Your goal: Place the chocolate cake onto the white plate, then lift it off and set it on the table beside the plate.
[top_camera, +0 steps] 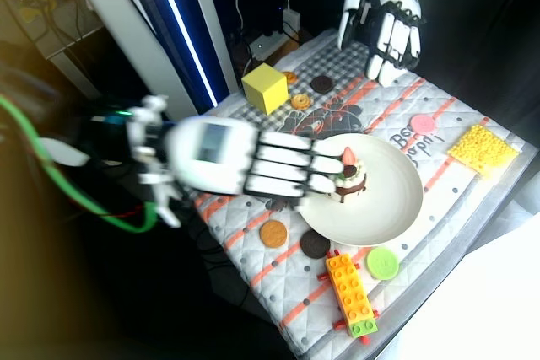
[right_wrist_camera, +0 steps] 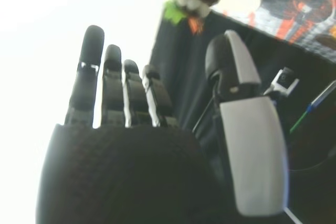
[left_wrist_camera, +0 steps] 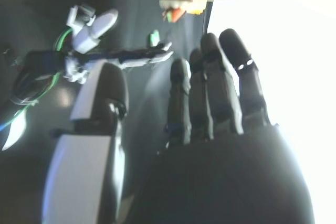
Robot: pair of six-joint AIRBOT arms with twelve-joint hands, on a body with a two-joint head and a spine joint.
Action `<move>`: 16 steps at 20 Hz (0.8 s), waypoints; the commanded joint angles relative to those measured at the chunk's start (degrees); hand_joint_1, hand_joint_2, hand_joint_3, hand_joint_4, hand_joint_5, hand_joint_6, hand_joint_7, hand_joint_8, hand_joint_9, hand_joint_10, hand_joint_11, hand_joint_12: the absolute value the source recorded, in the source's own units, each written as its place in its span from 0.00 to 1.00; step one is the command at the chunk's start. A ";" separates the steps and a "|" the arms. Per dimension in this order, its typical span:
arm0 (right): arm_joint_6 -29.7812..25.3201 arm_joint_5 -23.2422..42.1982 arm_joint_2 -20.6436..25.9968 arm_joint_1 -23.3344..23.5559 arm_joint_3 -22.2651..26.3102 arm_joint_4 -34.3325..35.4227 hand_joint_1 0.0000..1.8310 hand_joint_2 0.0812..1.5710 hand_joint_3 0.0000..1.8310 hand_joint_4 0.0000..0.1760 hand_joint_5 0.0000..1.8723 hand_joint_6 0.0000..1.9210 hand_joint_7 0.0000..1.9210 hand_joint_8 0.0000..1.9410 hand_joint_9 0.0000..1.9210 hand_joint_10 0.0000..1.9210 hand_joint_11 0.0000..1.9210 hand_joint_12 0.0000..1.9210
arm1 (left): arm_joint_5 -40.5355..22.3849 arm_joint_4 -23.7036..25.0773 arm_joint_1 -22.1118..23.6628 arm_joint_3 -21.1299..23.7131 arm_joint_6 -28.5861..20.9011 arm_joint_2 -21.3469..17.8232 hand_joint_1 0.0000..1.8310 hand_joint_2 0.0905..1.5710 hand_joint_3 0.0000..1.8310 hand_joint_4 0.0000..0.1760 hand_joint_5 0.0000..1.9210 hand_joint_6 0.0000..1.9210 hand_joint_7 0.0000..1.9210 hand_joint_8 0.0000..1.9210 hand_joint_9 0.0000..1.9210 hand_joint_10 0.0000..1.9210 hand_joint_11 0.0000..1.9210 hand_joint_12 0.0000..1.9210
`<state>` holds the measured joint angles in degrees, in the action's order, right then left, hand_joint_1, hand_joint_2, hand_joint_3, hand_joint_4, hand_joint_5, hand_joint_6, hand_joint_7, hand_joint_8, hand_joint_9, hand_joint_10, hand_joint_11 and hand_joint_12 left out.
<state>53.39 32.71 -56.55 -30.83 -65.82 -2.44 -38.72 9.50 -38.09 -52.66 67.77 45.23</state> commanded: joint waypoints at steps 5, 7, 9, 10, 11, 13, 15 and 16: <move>0.05 -2.34 -6.94 5.80 -5.39 -1.97 0.50 0.73 0.00 0.10 0.00 0.00 0.00 0.00 0.06 0.08 0.00 0.65 | -5.66 -1.32 0.38 -0.04 -0.38 -0.68 0.54 0.73 0.00 0.02 0.23 0.01 0.19 0.00 0.20 0.04 0.00 0.65; 0.44 -4.58 -9.51 6.84 -7.24 -2.59 0.50 0.73 0.00 0.09 0.00 0.00 0.00 0.00 0.09 0.07 0.00 0.69 | -5.61 -1.36 0.42 -0.24 -0.39 -0.60 0.51 0.73 0.00 0.16 0.22 0.00 0.18 0.00 0.19 0.03 0.00 0.65; 0.66 -6.27 -11.81 7.54 -9.11 -2.56 0.51 0.72 0.00 0.00 0.01 0.00 0.02 0.00 0.08 0.05 0.00 0.66 | -5.48 -1.38 0.45 -0.31 -0.40 -0.51 0.53 0.72 0.00 0.08 0.23 0.00 0.18 0.00 0.21 0.03 0.01 0.68; 0.66 -7.10 -12.70 7.80 -9.80 -2.56 0.49 0.72 0.00 0.00 0.01 0.00 0.02 0.00 0.08 0.05 0.00 0.63 | -5.50 -1.38 0.46 -0.31 -0.42 -0.46 0.53 0.72 0.00 0.04 0.23 0.00 0.18 0.00 0.21 0.03 0.01 0.68; 0.66 -7.66 -13.23 7.91 -10.14 -2.59 0.48 0.72 0.00 0.00 0.01 0.00 0.02 0.00 0.07 0.04 0.00 0.62 | -5.50 -1.41 0.50 -0.33 -0.43 -0.42 0.53 0.72 0.00 0.04 0.23 0.00 0.18 0.00 0.21 0.02 0.01 0.69; 0.67 -8.86 -14.44 7.96 -11.16 -2.59 0.48 0.72 0.00 0.00 0.01 0.00 0.02 0.00 0.07 0.04 0.00 0.62 | -5.50 -1.48 0.63 -0.59 -0.74 -0.18 0.53 0.72 0.00 0.04 0.23 0.00 0.18 0.00 0.21 0.02 0.01 0.69; 0.67 -10.19 -15.37 7.96 -11.99 -2.59 0.56 0.72 0.00 0.00 0.19 0.03 0.23 0.04 0.25 0.12 0.08 0.72 | -5.52 -1.48 0.63 -0.64 -1.00 -0.15 0.54 0.71 0.00 0.08 0.23 0.00 0.18 0.00 0.20 0.02 0.00 0.69; 0.67 -10.55 -15.61 7.96 -12.23 -2.59 0.60 0.76 0.00 0.00 0.37 0.54 0.40 0.10 0.38 0.24 0.19 0.80 | -5.55 -1.48 0.63 -0.64 -1.01 -0.14 0.54 0.71 0.00 0.11 0.22 0.00 0.18 0.00 0.20 0.01 0.00 0.68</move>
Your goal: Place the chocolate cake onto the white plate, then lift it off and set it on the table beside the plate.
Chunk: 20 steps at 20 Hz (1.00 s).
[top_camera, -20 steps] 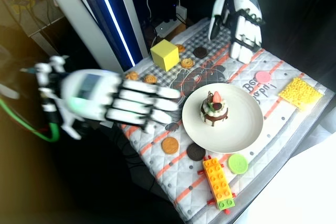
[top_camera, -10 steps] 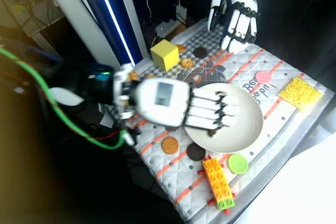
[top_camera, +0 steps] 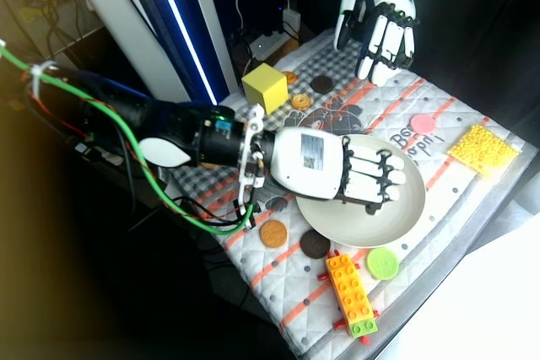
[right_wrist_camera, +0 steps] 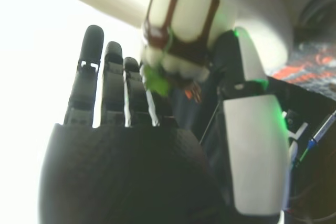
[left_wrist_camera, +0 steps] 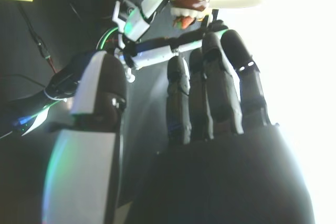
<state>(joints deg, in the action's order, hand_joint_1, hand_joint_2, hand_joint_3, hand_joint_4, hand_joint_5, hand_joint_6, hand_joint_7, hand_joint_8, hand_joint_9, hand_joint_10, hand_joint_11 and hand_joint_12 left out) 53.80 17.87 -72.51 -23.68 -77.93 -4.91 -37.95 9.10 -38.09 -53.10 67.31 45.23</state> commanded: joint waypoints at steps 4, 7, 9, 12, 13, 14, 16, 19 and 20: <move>0.26 3.51 0.07 0.80 -0.42 -0.29 0.64 0.76 0.00 0.06 0.42 0.64 0.40 0.71 0.34 0.62 0.26 0.92 | -6.40 -1.11 0.71 -0.34 -0.74 -0.06 0.53 0.71 0.00 0.12 0.22 0.00 0.18 0.00 0.20 0.01 0.00 0.66; 0.26 4.03 0.08 0.81 0.26 -0.32 0.66 0.76 0.00 0.00 0.42 0.59 0.43 0.73 0.41 0.72 0.37 0.96 | -6.57 -1.16 0.68 -0.42 -1.10 0.00 0.53 0.71 0.00 0.08 0.23 0.00 0.18 0.00 0.20 0.01 0.01 0.65; 0.26 6.07 1.11 1.07 1.59 -0.30 0.64 0.78 0.00 0.00 0.43 0.60 0.38 0.79 0.32 0.85 0.30 1.00 | -6.74 -1.30 0.68 -0.44 -1.12 0.01 0.50 0.73 0.01 0.15 0.22 0.00 0.18 0.00 0.20 0.01 0.00 0.64; 0.23 11.75 5.22 1.26 5.42 0.19 0.63 0.80 0.00 0.00 0.42 0.64 0.31 0.85 0.21 0.85 0.18 1.00 | -6.88 -1.47 0.66 -0.44 -1.14 0.02 0.47 0.74 0.00 0.06 0.23 0.00 0.19 0.00 0.20 0.01 0.00 0.60; -0.32 14.56 7.07 1.26 7.33 0.27 0.63 0.81 0.00 0.00 0.42 0.68 0.30 0.84 0.18 0.86 0.12 1.00 | -6.83 -1.61 0.66 -0.44 -1.14 0.02 0.47 0.75 0.00 0.09 0.23 0.00 0.19 0.00 0.19 0.00 0.00 0.57; -0.54 16.18 8.42 1.26 8.63 0.26 0.63 0.80 0.00 0.00 0.43 0.69 0.31 0.81 0.20 0.83 0.10 1.00 | -6.84 -1.79 0.65 -0.44 -1.14 0.00 0.48 0.75 0.00 0.09 0.23 0.00 0.18 0.00 0.18 0.00 0.00 0.55; -0.56 19.27 12.77 0.81 12.25 0.24 0.63 0.80 0.00 0.00 0.42 0.71 0.31 0.80 0.20 0.83 0.12 1.00 | -6.84 -2.01 0.63 -0.44 -1.15 -0.07 0.49 0.74 0.00 0.13 0.23 0.00 0.17 0.00 0.17 0.00 0.00 0.49; -0.57 25.12 18.64 -3.40 17.09 0.05 0.64 0.80 0.00 0.00 0.43 0.62 0.32 0.86 0.23 0.93 0.22 1.00 | -6.89 -2.57 0.49 -0.37 -1.16 -0.27 0.49 0.73 0.00 0.13 0.23 0.00 0.16 0.00 0.16 0.00 0.00 0.49; -0.94 27.22 20.31 -5.17 18.55 -0.10 0.65 0.79 0.00 0.00 0.41 0.61 0.38 0.83 0.28 0.93 0.28 1.00 | -6.89 -2.70 0.42 -0.38 -1.16 -0.34 0.49 0.73 0.00 0.19 0.22 0.00 0.16 0.00 0.17 0.00 0.00 0.53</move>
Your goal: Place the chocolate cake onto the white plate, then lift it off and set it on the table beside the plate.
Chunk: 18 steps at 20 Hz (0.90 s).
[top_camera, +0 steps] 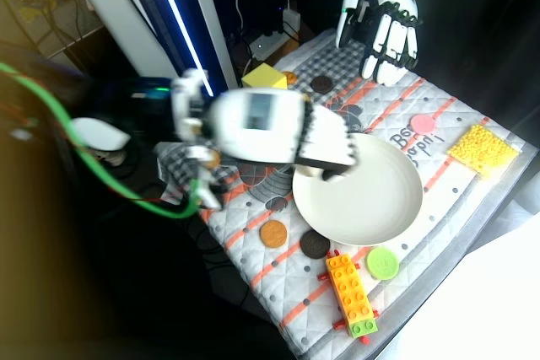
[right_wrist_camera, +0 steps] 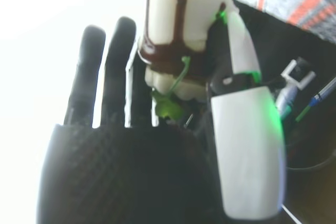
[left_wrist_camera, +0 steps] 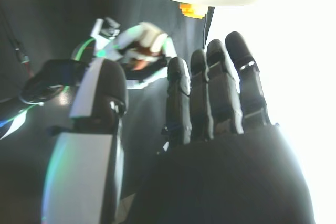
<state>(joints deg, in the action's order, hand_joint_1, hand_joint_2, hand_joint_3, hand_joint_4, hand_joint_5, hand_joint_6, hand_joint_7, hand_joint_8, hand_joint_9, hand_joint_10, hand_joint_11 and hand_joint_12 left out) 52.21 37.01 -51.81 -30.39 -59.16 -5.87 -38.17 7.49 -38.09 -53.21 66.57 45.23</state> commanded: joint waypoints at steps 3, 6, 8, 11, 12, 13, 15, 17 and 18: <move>-9.50 11.61 2.10 -3.70 0.44 -4.22 0.65 0.79 0.00 0.00 0.39 0.59 0.38 0.87 0.43 1.00 0.47 1.00 | -6.62 -1.36 0.33 -0.26 -0.42 -0.51 0.50 0.72 0.00 0.16 0.22 0.00 0.16 0.00 0.19 0.01 0.00 0.59; -11.62 12.36 3.73 -8.02 1.75 -5.48 0.65 0.80 0.00 0.00 0.39 0.59 0.37 0.89 0.42 1.00 0.46 1.00 | -6.56 -1.52 0.37 -0.18 -0.42 -0.82 0.50 0.72 0.00 0.26 0.21 0.00 0.17 0.01 0.19 0.01 0.00 0.62; -12.55 12.36 4.43 -10.92 2.27 -5.58 0.62 0.74 0.00 0.00 0.46 0.61 0.46 1.00 0.54 1.00 0.58 1.00 | -6.74 -1.53 0.40 0.05 -0.42 -1.24 0.49 0.72 0.00 0.29 0.21 0.00 0.18 0.01 0.20 0.01 0.00 0.63; -14.20 11.48 4.11 -14.42 1.73 -5.14 0.66 0.77 0.00 0.00 0.44 0.54 0.39 0.85 0.34 0.96 0.31 1.00 | -6.91 -1.58 0.55 0.06 -0.42 -1.14 0.49 0.73 0.00 0.28 0.21 0.00 0.19 0.01 0.21 0.02 0.00 0.62; -14.20 10.75 3.64 -14.92 1.45 -4.87 0.67 0.76 0.00 0.00 0.45 0.53 0.41 0.81 0.35 0.97 0.36 1.00 | -6.94 -1.64 0.54 0.05 -0.42 -1.09 0.47 0.74 0.00 0.27 0.21 0.00 0.19 0.00 0.20 0.02 0.00 0.61; -14.20 10.03 2.97 -15.22 1.14 -4.67 0.66 0.76 0.00 0.00 0.43 0.58 0.42 0.76 0.36 0.94 0.36 1.00 | -6.98 -1.66 0.53 0.02 -0.42 -1.02 0.46 0.74 0.00 0.26 0.21 0.00 0.19 0.00 0.21 0.02 0.00 0.62; -14.20 8.36 1.62 -16.06 0.43 -3.80 0.60 0.78 0.00 0.00 0.39 0.71 0.35 0.53 0.32 0.73 0.29 0.98 | -7.24 -1.80 0.50 -0.03 -0.42 -0.94 0.47 0.75 0.00 0.15 0.22 0.00 0.19 0.00 0.21 0.02 0.00 0.64; -14.20 7.82 0.74 -17.93 -0.08 -1.88 0.53 0.68 0.00 0.00 0.20 0.32 0.26 0.25 0.16 0.57 0.08 0.93 | -7.56 -2.24 0.46 -0.09 -0.42 -0.91 0.49 0.75 0.00 0.10 0.22 0.00 0.17 0.00 0.18 0.01 0.00 0.62; -14.20 7.82 0.58 -18.91 -0.27 -0.85 0.49 0.66 0.00 0.00 0.12 0.19 0.18 0.12 0.08 0.43 0.01 0.87 | -7.70 -2.47 0.43 -0.11 -0.42 -0.91 0.50 0.75 0.00 0.01 0.22 0.00 0.17 0.00 0.18 0.00 0.00 0.63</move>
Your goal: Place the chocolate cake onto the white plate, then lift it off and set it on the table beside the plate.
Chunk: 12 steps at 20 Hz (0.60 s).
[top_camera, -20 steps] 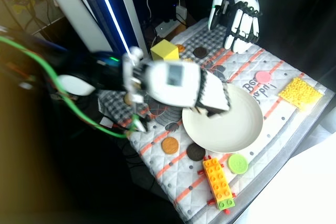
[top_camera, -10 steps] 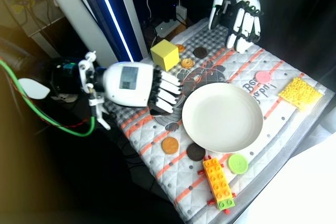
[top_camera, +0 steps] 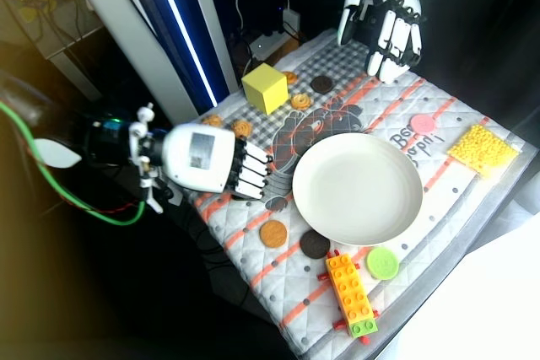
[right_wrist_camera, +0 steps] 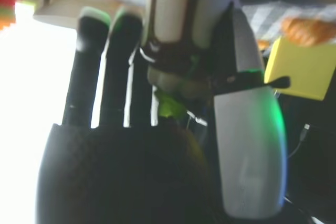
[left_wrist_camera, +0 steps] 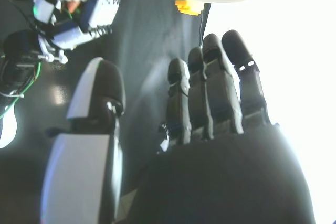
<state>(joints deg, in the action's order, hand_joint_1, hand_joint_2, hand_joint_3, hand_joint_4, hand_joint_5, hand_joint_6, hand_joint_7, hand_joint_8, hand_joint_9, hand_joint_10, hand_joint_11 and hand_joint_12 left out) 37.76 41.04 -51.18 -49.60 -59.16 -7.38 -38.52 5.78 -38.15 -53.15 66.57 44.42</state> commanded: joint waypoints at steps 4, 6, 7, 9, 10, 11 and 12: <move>0.25 3.84 0.45 -0.70 -0.07 1.73 0.35 0.65 0.00 0.59 0.00 0.00 0.00 0.00 0.00 0.02 0.00 0.81 | -8.19 -1.28 -0.02 -0.15 -0.42 -0.23 0.49 0.76 0.00 0.00 0.22 0.00 0.17 0.00 0.19 0.01 0.00 0.67; 0.25 4.56 1.68 -0.81 0.68 1.72 0.34 0.65 0.00 0.45 0.00 0.00 0.00 0.00 0.00 0.00 0.00 0.53 | -8.37 -1.40 -0.12 -0.14 -0.42 -0.25 0.48 0.76 0.00 0.06 0.22 0.00 0.16 0.00 0.19 0.00 0.00 0.66; 0.25 5.37 2.36 -0.95 1.12 1.72 0.35 0.65 0.00 0.49 0.00 0.00 0.00 0.00 0.00 0.00 0.00 0.46 | -8.43 -1.43 -0.15 -0.13 -0.42 -0.26 0.48 0.76 0.00 0.00 0.22 0.00 0.17 0.00 0.19 0.01 0.00 0.65; 0.26 8.56 4.67 -1.49 2.67 1.70 0.32 0.62 0.00 0.81 0.00 0.00 0.00 0.00 0.00 0.00 0.00 0.21 | -8.56 -1.47 -0.23 -0.13 -0.42 -0.28 0.48 0.76 0.00 0.05 0.21 0.00 0.16 0.00 0.18 0.00 0.00 0.62; 0.26 10.50 6.02 -1.82 3.50 1.71 0.35 0.62 0.00 0.69 0.00 0.00 0.00 0.00 0.00 0.00 0.00 0.04 | -8.60 -1.51 -0.25 -0.12 -0.42 -0.28 0.48 0.76 0.00 0.07 0.20 0.00 0.16 0.00 0.18 0.00 0.00 0.62; 0.27 12.56 7.39 -2.21 4.34 1.73 0.36 0.63 0.00 0.59 0.00 0.00 0.00 0.00 0.00 0.00 0.00 0.01 | -8.60 -1.54 -0.28 -0.12 -0.42 -0.28 0.48 0.76 0.00 0.08 0.20 0.00 0.16 0.00 0.18 0.00 0.00 0.61; 0.40 15.14 8.99 -2.74 5.31 1.96 0.37 0.63 0.00 0.57 0.00 0.00 0.00 0.00 0.00 0.00 0.00 0.00 | -8.63 -1.60 -0.33 -0.12 -0.42 -0.28 0.48 0.76 0.00 0.07 0.20 0.00 0.16 0.00 0.19 0.00 0.00 0.62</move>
<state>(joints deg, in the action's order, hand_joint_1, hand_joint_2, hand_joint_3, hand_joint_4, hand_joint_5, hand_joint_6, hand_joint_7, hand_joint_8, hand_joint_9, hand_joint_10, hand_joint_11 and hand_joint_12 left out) 38.33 48.12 -42.09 -52.82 -53.71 -6.59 -40.27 5.21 -38.85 -53.15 66.57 44.40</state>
